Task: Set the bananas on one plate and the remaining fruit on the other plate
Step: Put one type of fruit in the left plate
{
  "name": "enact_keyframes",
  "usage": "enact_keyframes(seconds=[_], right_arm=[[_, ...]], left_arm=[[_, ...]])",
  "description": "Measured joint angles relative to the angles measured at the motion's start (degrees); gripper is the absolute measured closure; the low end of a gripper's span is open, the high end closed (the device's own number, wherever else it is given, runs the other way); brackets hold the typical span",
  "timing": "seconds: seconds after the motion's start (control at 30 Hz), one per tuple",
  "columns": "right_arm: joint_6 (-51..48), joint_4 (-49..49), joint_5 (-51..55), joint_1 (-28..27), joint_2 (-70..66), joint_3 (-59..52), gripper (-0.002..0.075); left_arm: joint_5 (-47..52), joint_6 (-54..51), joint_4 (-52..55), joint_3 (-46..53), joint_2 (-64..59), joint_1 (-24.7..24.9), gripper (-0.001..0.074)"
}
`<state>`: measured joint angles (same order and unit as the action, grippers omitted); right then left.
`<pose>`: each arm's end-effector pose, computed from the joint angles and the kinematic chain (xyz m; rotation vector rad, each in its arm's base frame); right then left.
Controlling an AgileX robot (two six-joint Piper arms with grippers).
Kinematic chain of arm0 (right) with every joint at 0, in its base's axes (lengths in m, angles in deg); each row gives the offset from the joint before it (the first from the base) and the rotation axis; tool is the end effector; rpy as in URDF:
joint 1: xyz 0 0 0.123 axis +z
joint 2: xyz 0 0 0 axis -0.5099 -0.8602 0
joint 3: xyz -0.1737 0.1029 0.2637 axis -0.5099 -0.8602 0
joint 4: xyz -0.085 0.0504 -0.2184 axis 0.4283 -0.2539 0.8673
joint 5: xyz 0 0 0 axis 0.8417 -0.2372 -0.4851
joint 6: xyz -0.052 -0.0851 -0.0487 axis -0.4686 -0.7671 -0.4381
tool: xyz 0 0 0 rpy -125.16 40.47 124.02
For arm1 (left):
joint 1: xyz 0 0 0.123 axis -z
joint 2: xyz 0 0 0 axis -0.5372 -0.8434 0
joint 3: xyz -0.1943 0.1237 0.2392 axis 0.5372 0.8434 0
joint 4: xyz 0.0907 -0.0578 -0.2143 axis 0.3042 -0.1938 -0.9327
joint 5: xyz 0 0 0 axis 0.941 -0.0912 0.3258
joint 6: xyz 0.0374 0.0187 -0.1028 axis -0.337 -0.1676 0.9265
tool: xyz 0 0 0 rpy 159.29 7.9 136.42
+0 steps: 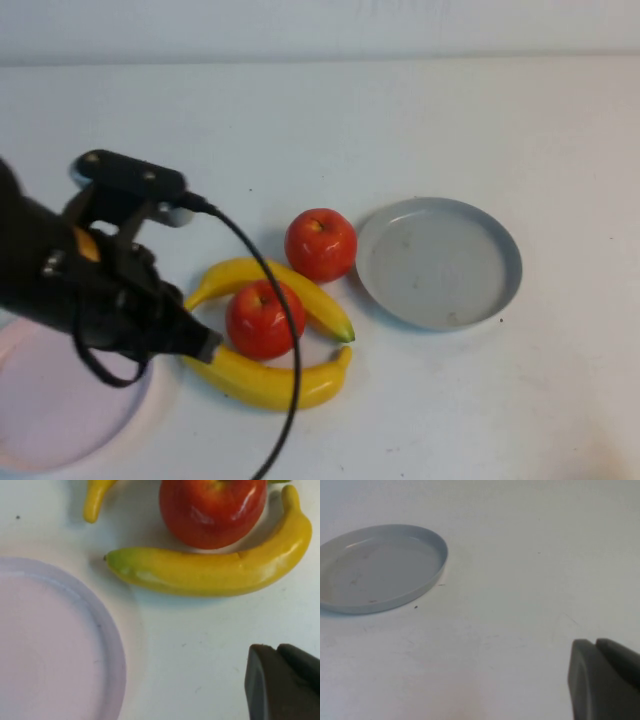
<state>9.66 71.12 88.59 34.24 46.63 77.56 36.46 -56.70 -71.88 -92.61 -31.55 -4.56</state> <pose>0.0117 0.0049 0.1661 -0.0189 1.8665 0.1263 0.1844 -0.1113 0.3378 0.7196 2.6305 -0.2813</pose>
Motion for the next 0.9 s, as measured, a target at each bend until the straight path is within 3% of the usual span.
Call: enact_keyframes(seconds=[0.17, 0.3, 0.43, 0.57, 0.63, 0.73, 0.9], right_arm=[[0.0, 0.0, 0.0, 0.0, 0.0, 0.0, 0.0741], [0.0, 0.0, 0.0, 0.0, 0.0, 0.0, 0.0741], [0.0, 0.0, 0.0, 0.0, 0.0, 0.0, 0.0741], [0.0, 0.0, 0.0, 0.0, 0.0, 0.0, 0.0741], [0.0, 0.0, 0.0, 0.0, 0.0, 0.0, 0.0741], [0.0, 0.0, 0.0, 0.0, 0.0, 0.0, 0.0741], [0.0, 0.0, 0.0, 0.0, 0.0, 0.0, 0.0741]], left_arm=[[0.1, 3.6, 5.9, -6.7, -7.6, 10.0, 0.0737], [1.0, 3.8, 7.7, -11.8, -12.9, 13.1, 0.0717], [4.5, 3.6, 8.5, -15.9, -17.6, 13.5, 0.0545], [5.6, 3.6, 10.7, -18.3, -21.8, 13.5, 0.0237], [5.0, 3.6, 11.9, -18.7, -23.4, 13.5, 0.0132], [3.8, 3.6, 13.7, -18.8, -25.0, 13.5, 0.0069], [2.3, 3.6, 15.9, -18.9, -26.5, 13.5, 0.0067]])
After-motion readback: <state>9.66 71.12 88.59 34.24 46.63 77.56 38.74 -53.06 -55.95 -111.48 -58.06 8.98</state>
